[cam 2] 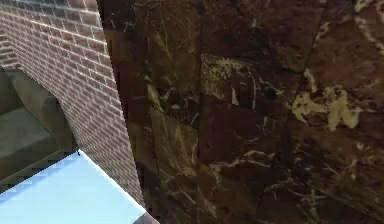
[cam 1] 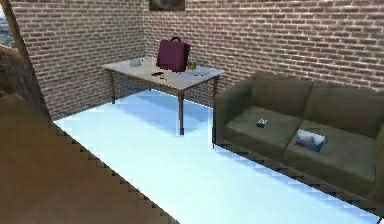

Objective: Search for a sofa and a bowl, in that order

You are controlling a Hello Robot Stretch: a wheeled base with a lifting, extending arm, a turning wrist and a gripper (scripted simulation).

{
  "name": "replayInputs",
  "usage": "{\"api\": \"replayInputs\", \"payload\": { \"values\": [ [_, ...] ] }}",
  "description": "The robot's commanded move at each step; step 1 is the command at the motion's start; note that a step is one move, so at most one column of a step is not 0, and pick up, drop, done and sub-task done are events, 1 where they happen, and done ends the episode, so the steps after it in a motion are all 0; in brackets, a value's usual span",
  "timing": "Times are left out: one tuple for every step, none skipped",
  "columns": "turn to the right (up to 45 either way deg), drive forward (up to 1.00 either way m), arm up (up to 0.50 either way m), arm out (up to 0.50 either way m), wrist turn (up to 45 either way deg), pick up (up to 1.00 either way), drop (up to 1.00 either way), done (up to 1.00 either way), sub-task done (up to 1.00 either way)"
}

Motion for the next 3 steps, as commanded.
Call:
{"api": "replayInputs", "payload": {
  "values": [
    [0.0,0.25,0.00,0.00,0.0,0.00,0.00,0.00,0.00],
    [36.0,0.00,0.00,0.00,0.0,0.00,0.00,0.00,0.00],
    [0.0,0.85,0.00,0.00,0.0,0.00,0.00,0.00,0.00]
  ]
}}
